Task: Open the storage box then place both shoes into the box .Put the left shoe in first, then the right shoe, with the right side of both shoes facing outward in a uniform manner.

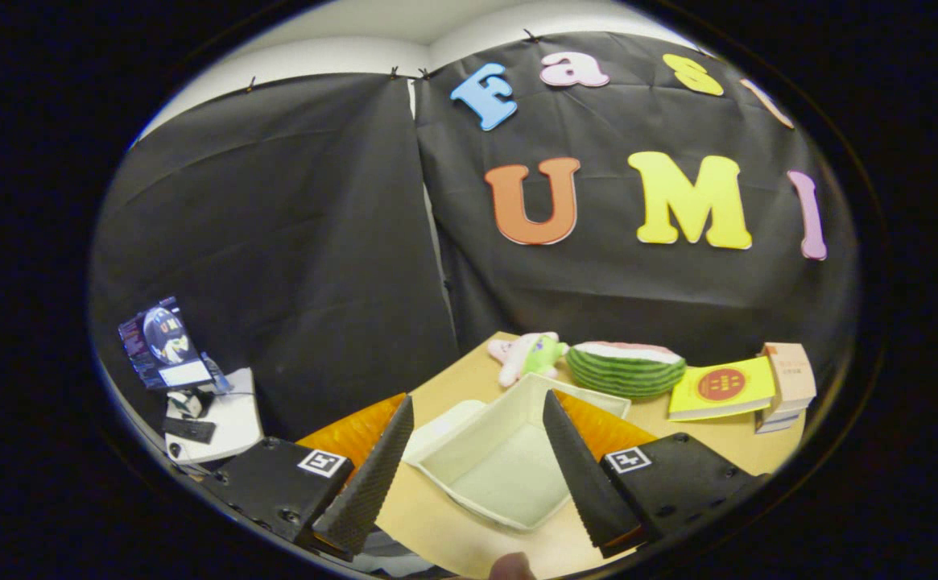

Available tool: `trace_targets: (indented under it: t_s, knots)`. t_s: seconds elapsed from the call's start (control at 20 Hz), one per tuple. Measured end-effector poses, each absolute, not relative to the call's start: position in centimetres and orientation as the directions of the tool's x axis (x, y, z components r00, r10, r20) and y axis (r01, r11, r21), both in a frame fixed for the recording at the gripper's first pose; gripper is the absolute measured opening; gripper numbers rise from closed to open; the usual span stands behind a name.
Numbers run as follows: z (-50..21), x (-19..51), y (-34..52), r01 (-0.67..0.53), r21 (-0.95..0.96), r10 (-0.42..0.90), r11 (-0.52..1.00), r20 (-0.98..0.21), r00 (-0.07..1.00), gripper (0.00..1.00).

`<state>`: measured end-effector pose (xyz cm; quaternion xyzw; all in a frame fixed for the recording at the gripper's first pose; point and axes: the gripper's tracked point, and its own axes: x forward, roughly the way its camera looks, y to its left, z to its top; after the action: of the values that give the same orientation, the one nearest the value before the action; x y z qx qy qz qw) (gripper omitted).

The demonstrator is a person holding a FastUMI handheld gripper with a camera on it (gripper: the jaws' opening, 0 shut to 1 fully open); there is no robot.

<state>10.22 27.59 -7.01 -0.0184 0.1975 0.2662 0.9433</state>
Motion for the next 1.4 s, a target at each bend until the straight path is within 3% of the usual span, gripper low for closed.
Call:
trace_targets:
  t_s: [0.4, 0.75, 1.1, 1.4]
  knots:
    - [-13.1, 9.3, 13.0, -0.335, 0.049, 0.307, 0.941, -0.543, 0.782, 1.0]
    - [-24.5, 9.5, 4.0, -0.178, 0.052, 0.155, 0.983, -0.758, 0.633, 1.0]
    - [-31.7, 9.9, 0.0, -0.078, 0.095, 0.121, 0.992, -0.874, 0.47, 0.99]
    - [-35.5, 10.5, -0.2, -0.05, 0.102, 0.114, 0.994, -0.909, 0.401, 0.84]
